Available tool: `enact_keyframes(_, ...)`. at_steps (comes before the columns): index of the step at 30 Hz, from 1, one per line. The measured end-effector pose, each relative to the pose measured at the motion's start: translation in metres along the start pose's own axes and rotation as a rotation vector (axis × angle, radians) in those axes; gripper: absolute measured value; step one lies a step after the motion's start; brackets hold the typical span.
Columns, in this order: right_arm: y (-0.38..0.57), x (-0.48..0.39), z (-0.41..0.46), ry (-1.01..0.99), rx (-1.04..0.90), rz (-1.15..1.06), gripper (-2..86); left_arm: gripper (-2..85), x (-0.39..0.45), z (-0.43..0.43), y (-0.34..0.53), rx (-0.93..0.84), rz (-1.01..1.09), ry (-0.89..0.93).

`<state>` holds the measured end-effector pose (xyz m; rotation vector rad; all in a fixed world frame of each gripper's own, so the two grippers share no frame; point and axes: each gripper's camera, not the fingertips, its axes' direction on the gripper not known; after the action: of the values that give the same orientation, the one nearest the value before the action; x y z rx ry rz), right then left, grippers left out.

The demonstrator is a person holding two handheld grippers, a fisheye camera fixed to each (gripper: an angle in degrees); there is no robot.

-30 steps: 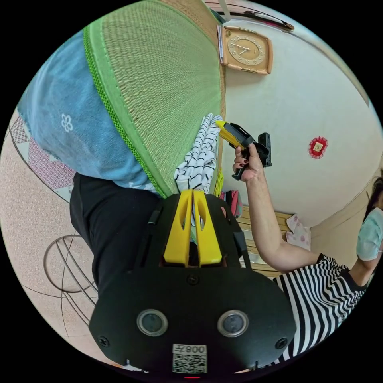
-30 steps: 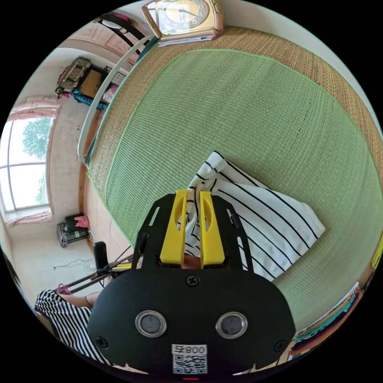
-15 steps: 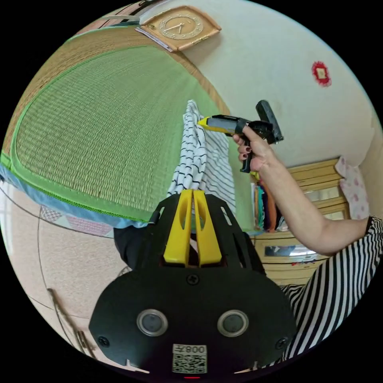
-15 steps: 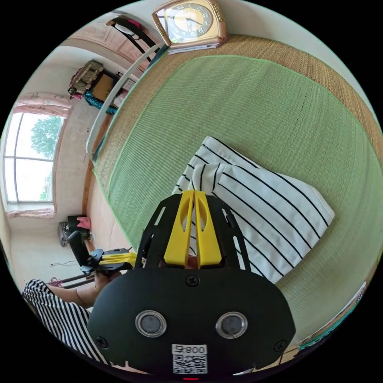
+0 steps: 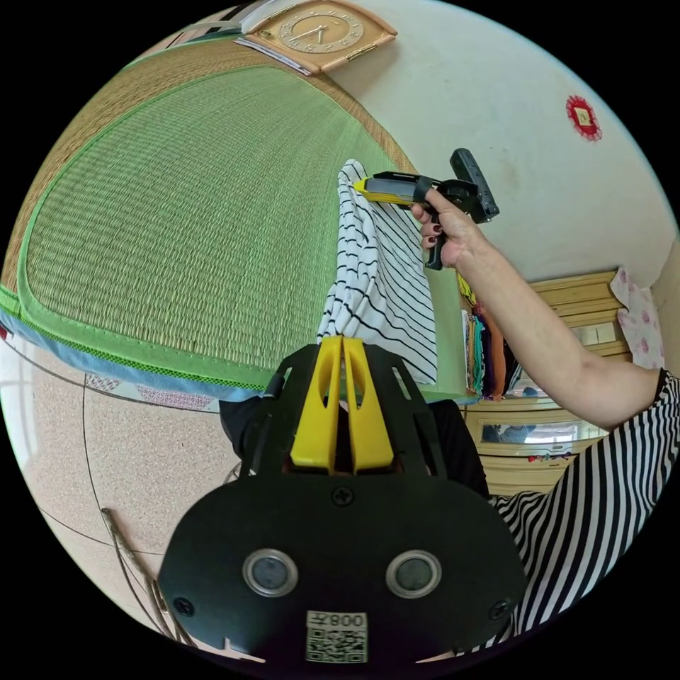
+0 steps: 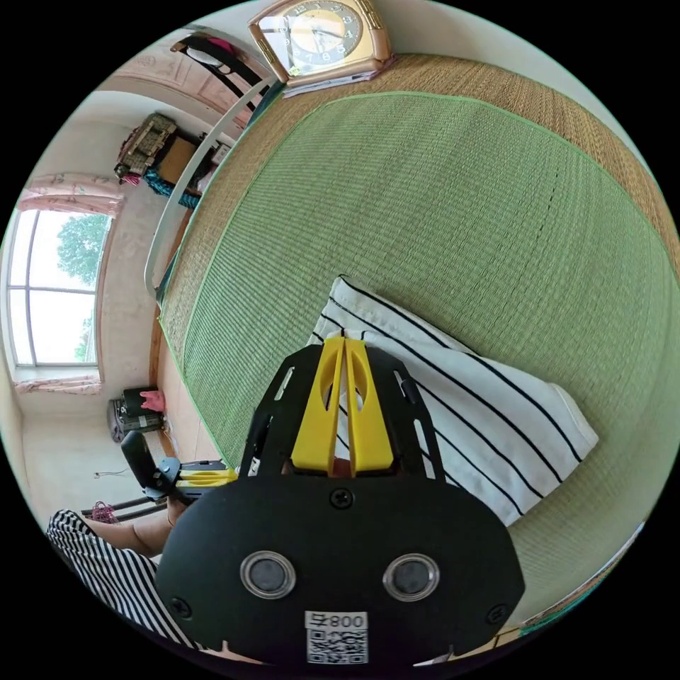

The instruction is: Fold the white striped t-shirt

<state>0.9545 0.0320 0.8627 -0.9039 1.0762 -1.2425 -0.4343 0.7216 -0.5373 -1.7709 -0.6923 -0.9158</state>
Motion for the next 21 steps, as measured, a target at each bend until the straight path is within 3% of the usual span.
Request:
enact_keyframes(6, 0.028, -0.007, -0.033, -0.015, 0.059, -0.009, 0.1, 0.2, 0.011, -0.009, 0.010, 0.045, 0.027, -0.012)
enact_keyframes(9, 0.066, -0.004, -0.056, -0.088, 0.084, -0.021, 0.3, 0.4, 0.009, 0.002, 0.011, -0.027, 0.021, -0.061)
enact_keyframes(14, 0.175, -0.010, -0.084, -0.141, 0.060, -0.056, 1.1, 1.8, 0.021, -0.010, 0.023, 0.040, 0.052, -0.067)
enact_keyframes(21, 0.319, -0.048, -0.080, -0.004, -0.021, -0.076, 6.3, 3.4, 0.034, 0.007, 0.024, -0.013, 0.113, -0.103)
